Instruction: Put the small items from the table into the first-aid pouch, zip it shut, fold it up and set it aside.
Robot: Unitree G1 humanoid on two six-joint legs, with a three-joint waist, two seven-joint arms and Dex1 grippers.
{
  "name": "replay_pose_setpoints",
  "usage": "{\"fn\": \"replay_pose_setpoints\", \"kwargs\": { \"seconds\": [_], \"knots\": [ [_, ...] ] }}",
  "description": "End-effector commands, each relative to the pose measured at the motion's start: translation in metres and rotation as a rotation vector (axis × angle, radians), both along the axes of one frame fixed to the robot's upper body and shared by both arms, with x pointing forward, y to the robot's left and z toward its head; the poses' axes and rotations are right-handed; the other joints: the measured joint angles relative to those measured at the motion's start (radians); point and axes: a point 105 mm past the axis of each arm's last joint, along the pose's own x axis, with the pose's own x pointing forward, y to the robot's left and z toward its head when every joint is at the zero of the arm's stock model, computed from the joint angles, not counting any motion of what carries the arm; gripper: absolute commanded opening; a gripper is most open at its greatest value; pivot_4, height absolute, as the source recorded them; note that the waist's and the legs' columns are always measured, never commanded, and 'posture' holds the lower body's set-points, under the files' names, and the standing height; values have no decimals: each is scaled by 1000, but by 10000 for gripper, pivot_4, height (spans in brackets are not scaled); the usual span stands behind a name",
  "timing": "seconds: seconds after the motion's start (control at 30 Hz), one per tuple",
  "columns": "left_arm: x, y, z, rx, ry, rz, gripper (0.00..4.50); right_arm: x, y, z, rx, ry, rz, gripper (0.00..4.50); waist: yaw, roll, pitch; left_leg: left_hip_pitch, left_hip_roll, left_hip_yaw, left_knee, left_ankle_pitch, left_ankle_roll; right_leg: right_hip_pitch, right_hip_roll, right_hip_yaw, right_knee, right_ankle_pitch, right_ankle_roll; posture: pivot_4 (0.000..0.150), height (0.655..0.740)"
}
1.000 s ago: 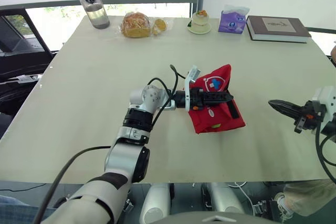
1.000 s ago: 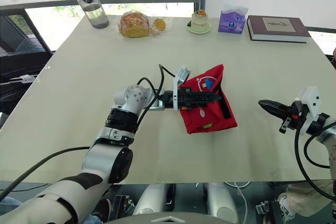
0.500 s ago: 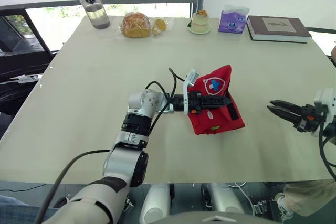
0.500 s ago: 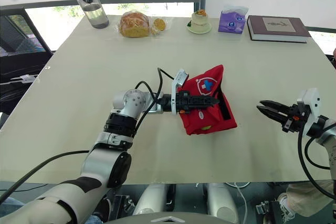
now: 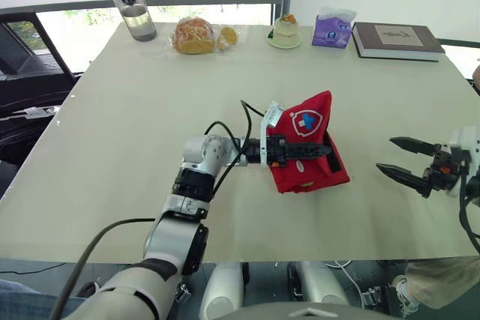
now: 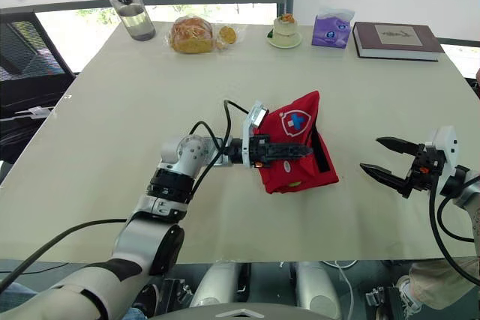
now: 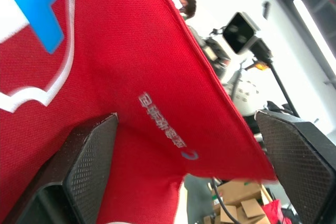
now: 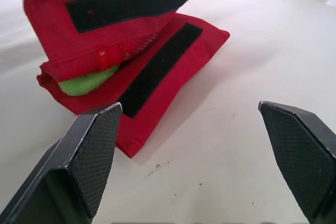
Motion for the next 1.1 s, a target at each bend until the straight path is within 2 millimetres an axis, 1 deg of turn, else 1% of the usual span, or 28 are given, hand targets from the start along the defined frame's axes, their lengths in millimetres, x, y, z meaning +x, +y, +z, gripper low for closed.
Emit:
{"fn": "replay_pose_setpoints", "kwargs": {
  "seconds": [0.03, 0.23, 0.47, 0.57, 0.63, 0.7, 0.77, 0.83, 0.9, 0.93, 1.0, 1.03, 1.07, 1.1],
  "knots": [
    [-5, -1, 6, -69, -25, -45, 45000, -2, 5, 8, -20, -30, 25, 44439, 1, 0, 0, 0, 0, 0, 0, 0, 0, 0, 0, 0, 0, 0, 0, 1500, 7400],
    [5, 1, 11, -150, 18, 5, 45000, -4, 7, 8, -28, -23, 22, 44439, 1, 0, 0, 0, 0, 0, 0, 0, 0, 0, 0, 0, 0, 0, 1, 1500, 7400],
    [14, -8, -1, -83, 28, 61, 45000, -4, 6, 7, -34, -23, 18, 44439, 2, 0, 0, 0, 0, 0, 0, 0, 0, 0, 0, 0, 0, -1, 1, 1500, 7400],
    [16, -14, -3, -32, -38, 85, 45000, -5, 4, 5, -37, -22, 15, 44439, 2, 0, 0, 0, 0, 0, 0, 0, 0, 0, 0, 0, 0, -1, 1, 1500, 7400],
    [19, -19, 8, -33, -173, 124, 45000, -6, 2, 3, -40, -21, 12, 44439, 3, 0, 0, 0, 0, 0, 0, 0, 0, 0, 0, 0, 0, -1, 1, 1500, 7400],
    [26, -23, 25, -73, -294, 192, 45000, -7, 0, 2, -42, -23, 8, 44439, 3, 0, 0, 0, 0, 0, 0, 0, 0, 0, 0, 0, 0, 0, 1, 1500, 7400],
    [29, -26, 37, -101, -352, 222, 45000, -6, -1, 1, -42, -25, 6, 44439, 2, 0, 0, 0, 0, 0, 0, 0, 0, 0, 0, 1, 0, 0, 0, 1500, 7400],
    [29, -31, 42, -95, -417, 232, 45000, -6, 0, 1, -43, -28, 6, 44439, 1, 0, 0, 0, 0, 0, 0, 0, 0, 0, 0, 0, 0, 0, 0, 1500, 7400],
    [26, -36, 43, -74, -462, 215, 39527, -5, 0, 0, -46, -36, 4, 45000, 0, 0, 0, 0, 0, 0, 0, 0, 0, 0, 0, 1, 0, 0, 0, 1500, 7400],
    [25, -38, 42, -62, -469, 209, 38364, -5, 0, 0, -47, -38, 4, 45000, 0, 0, 0, 0, 0, 0, 0, 0, 0, 0, 0, 1, -1, 0, 0, 1500, 7400],
    [24, -40, 36, -19, -493, 202, 28463, -4, 1, 0, -47, -45, 3, 45000, 1, 0, 0, 0, 0, 0, 0, 0, 0, 0, 0, 1, -1, 0, 1, 1500, 7400],
    [26, -42, 28, 29, -516, 213, 25186, -4, 1, 0, -47, -47, 2, 45000, 1, 0, 0, 0, 0, 0, 0, 0, 0, 0, 0, 1, -1, 0, 1, 1500, 7400],
    [28, -43, 22, 71, -542, 218, 19469, -4, 1, 0, -47, -49, 2, 45000, 1, 0, 0, 0, 0, 0, 0, 0, 0, 0, 0, 1, -1, 0, 1, 1500, 7400],
    [29, -44, 17, 97, -559, 221, 16494, -4, 1, 0, -47, -50, 2, 45000, 1, 0, 0, 0, -1, 0, 0, 0, 0, 0, 0, 1, -1, 0, 1, 1500, 7400]
  ]
}}
